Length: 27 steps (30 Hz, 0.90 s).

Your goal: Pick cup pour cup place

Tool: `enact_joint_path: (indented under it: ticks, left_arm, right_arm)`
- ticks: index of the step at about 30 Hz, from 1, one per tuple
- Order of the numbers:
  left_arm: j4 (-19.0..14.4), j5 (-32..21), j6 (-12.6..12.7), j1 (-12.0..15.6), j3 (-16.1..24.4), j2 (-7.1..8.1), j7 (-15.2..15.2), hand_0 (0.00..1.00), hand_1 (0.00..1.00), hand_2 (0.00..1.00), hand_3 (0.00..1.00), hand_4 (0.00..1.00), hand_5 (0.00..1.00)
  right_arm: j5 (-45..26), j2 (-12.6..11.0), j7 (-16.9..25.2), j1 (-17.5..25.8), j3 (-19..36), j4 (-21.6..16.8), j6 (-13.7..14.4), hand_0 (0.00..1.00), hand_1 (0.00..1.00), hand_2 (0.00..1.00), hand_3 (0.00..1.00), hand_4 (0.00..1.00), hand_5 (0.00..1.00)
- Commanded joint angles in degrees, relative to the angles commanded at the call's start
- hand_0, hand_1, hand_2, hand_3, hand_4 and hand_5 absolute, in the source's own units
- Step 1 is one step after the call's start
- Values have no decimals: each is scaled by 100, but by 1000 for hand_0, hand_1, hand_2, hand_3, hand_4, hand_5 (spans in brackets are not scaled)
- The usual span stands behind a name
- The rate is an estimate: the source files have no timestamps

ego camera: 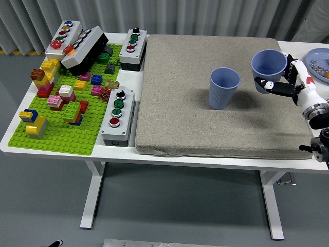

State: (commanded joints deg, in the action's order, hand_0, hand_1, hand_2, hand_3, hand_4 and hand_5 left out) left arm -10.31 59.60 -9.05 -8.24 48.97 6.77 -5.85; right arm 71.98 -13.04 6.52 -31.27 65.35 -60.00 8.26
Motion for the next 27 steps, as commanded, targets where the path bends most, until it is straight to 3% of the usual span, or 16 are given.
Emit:
enact_joint_path:
  ticks: [13,27]
  left_arm:
    - [0,-18,7,-29,-1,8,11,815,775,814,743,540,998]
    - [0,-26,11,-48,1,14,15,816,775,814,743,540,998]
  right_arm:
    - [1830,-76,-208,-228,-264,-88,230,768,650,540,650,756,118]
    - [2321,-33,-268,-332,-383,-197,349,776,656,540,650,754,115]
